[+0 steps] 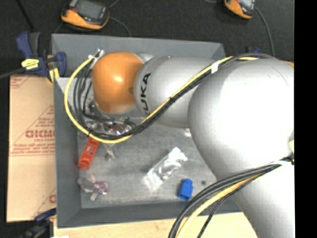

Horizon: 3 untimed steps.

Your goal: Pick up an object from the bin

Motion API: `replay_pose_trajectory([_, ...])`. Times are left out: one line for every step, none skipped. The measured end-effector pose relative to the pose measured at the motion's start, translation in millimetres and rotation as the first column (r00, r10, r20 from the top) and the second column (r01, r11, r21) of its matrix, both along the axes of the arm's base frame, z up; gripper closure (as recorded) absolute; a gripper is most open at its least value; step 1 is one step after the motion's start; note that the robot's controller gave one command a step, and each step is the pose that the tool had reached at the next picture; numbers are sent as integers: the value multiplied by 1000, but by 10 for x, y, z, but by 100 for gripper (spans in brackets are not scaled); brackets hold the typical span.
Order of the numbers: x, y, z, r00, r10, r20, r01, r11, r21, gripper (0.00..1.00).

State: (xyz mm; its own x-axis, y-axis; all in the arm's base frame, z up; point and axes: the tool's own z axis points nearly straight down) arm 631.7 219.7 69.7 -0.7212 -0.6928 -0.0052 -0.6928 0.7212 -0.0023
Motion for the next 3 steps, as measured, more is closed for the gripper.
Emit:
replay_pose_trajectory([-417, -27, 12, 998, -63, -4, 63, 998, 1, 0])
replay_pose_trajectory([-405, -28, 13, 998, -65, -2, 65, 998, 2, 100])
replay_pose_trajectory([-714, -387, 1601, 999, -54, 6, 54, 999, 1, 100])
